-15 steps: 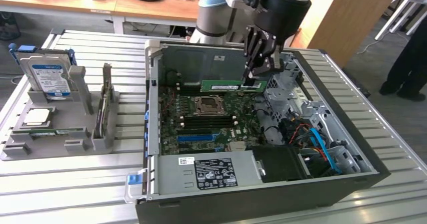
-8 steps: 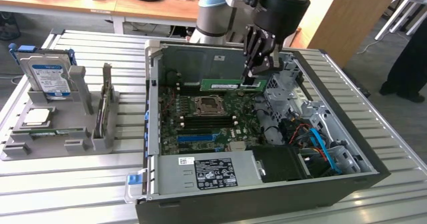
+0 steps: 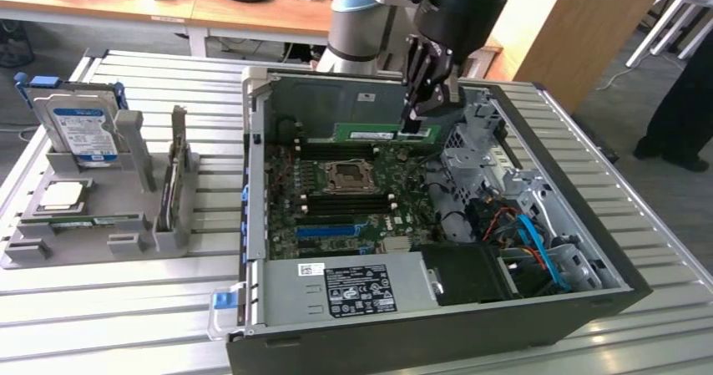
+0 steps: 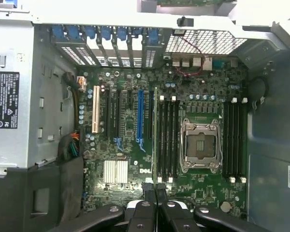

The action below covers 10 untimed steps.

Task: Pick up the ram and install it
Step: 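Pick up the ram and move it above insertion slot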

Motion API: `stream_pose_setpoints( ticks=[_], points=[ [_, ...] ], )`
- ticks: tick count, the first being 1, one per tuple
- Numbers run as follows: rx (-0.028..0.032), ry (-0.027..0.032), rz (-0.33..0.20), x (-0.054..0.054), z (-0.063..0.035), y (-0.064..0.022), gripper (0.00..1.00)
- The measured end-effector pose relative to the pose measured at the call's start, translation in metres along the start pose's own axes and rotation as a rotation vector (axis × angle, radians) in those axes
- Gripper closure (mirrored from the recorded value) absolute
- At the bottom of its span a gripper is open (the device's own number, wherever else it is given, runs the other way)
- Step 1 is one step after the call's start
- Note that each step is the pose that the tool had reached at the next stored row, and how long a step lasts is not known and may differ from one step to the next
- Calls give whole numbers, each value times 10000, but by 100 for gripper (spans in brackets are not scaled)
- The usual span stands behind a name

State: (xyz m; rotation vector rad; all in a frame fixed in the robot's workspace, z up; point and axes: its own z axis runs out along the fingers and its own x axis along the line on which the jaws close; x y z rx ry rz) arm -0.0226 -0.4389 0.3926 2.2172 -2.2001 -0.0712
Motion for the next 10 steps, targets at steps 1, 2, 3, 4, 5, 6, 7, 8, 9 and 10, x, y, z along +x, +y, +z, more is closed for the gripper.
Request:
stream_pose_setpoints(
  ticks=[1,2,3,4,5,6,7,8,9,10],
  points=[
    [1,0,3,-20,2,0,88],
    [0,0,6,-38,4,0,88],
    [0,0,7,-54,6,-1,88],
    [1,-1,9,-69,8,-1,88],
    [1,-1,11,-84,9,-1,88],
    [1,-1,12,-96,10,-1,88],
    [0,-1,13,-105,11,-1,88],
    [0,0,12,-108,11,-2,88],
    [0,-1,11,-108,11,-2,88],
    [1,-1,11,-108,11,-2,88]
  ],
)
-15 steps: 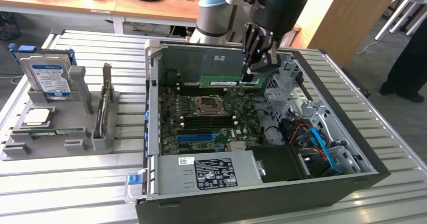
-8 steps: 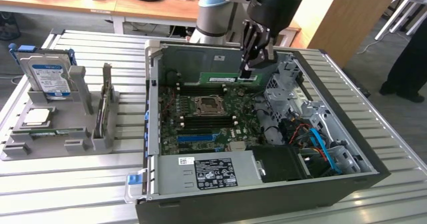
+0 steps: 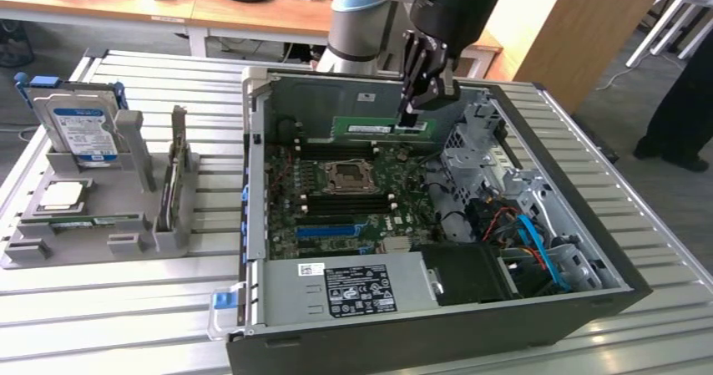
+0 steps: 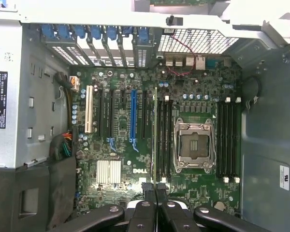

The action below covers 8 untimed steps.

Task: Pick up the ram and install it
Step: 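Pick up the ram and move it above insertion slot, then insert the ram into the slot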

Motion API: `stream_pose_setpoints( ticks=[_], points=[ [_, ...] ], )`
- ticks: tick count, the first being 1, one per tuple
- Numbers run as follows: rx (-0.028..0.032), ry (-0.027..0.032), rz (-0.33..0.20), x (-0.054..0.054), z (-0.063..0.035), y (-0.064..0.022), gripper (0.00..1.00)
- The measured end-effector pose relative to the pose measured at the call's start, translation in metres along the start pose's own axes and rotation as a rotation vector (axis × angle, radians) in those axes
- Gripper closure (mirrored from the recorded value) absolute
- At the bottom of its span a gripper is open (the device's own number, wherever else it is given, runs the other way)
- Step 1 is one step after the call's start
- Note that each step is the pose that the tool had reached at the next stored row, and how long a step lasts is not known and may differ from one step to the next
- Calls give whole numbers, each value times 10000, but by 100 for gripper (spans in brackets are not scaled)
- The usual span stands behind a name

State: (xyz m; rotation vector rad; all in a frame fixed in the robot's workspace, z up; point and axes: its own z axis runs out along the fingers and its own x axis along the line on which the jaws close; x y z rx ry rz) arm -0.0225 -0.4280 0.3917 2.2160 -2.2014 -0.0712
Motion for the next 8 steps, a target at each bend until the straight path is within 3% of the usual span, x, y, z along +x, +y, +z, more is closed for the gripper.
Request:
stream_pose_setpoints(
  ticks=[8],
  points=[
    [0,0,2,-2,0,1,88]
  ],
)
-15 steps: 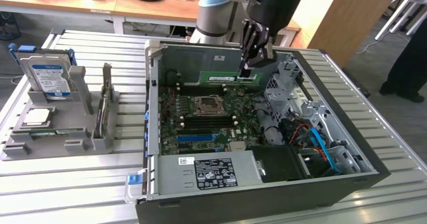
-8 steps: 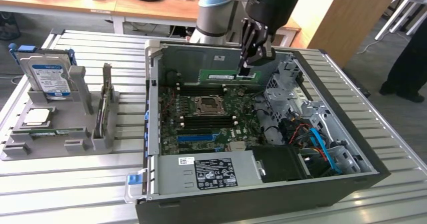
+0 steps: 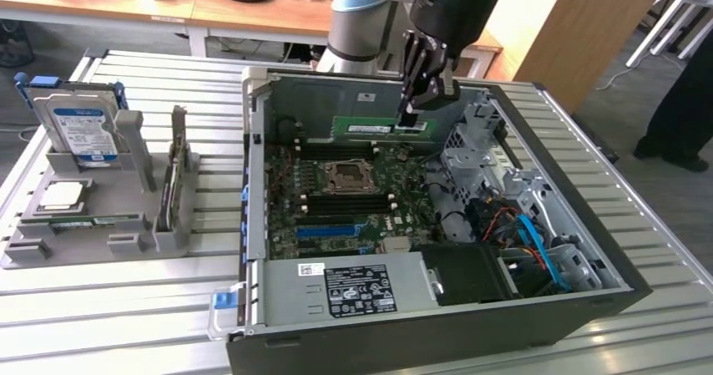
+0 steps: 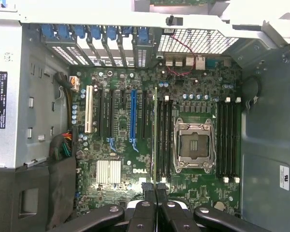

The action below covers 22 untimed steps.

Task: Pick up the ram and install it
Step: 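Insert the ram into the slot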

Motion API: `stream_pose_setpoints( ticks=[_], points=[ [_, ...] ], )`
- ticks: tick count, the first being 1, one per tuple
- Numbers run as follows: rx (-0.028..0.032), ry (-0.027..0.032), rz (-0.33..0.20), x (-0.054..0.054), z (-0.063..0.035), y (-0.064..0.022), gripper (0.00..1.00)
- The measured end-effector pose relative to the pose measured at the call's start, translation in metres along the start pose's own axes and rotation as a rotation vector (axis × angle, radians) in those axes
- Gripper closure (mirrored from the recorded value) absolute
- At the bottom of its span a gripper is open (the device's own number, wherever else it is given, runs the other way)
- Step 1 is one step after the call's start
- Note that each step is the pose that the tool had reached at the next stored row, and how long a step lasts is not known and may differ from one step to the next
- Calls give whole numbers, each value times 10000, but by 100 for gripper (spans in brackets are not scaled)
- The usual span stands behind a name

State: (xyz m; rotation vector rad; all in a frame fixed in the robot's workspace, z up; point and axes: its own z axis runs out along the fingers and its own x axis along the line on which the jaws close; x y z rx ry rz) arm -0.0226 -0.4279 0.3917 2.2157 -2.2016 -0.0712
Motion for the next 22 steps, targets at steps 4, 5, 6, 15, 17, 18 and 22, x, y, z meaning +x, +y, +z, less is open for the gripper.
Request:
stream_pose_setpoints(
  ticks=[4,5,6,15,17,18,22],
  points=[
    [1,-1,0,0,2,0,88],
    [1,-3,0,-1,8,-1,88],
    [0,-1,0,0,20,-1,88],
    [0,0,0,3,167,-7,88],
    [-1,1,0,4,200,-9,88],
    [0,0,0,4,218,-10,88],
    [0,0,4,6,289,-13,88]
  ],
)
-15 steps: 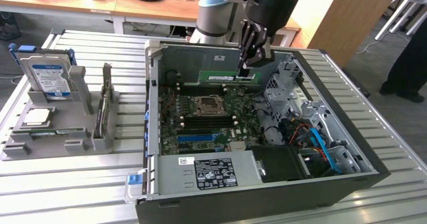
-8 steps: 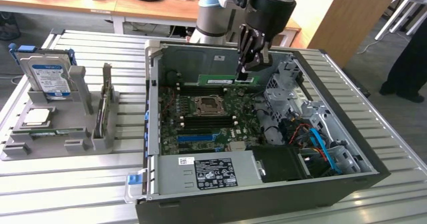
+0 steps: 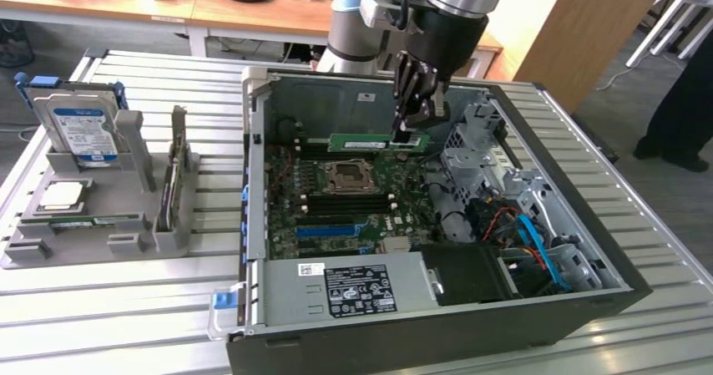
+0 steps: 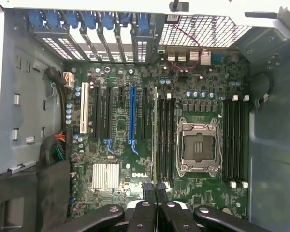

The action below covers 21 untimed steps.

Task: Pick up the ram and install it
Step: 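Insert the ram into the slot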

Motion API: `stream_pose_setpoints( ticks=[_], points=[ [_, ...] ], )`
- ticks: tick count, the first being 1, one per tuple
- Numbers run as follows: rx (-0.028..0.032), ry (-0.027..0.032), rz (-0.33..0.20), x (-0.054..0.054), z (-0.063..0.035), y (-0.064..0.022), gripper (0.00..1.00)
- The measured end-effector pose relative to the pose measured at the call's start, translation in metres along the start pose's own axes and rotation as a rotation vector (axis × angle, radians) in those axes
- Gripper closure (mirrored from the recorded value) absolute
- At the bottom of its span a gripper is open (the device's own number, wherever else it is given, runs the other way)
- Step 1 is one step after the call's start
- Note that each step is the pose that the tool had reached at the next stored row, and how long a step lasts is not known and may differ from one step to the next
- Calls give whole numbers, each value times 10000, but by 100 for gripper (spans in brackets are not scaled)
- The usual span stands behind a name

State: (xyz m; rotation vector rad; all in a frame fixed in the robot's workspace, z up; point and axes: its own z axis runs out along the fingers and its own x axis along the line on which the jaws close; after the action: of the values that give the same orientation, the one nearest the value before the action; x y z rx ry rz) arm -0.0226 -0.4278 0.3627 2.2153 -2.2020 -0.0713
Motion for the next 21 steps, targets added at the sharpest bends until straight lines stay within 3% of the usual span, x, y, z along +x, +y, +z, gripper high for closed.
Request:
stream_pose_setpoints(
  ticks=[21],
  points=[
    [3,-6,112,7,339,-15,88]
  ],
)
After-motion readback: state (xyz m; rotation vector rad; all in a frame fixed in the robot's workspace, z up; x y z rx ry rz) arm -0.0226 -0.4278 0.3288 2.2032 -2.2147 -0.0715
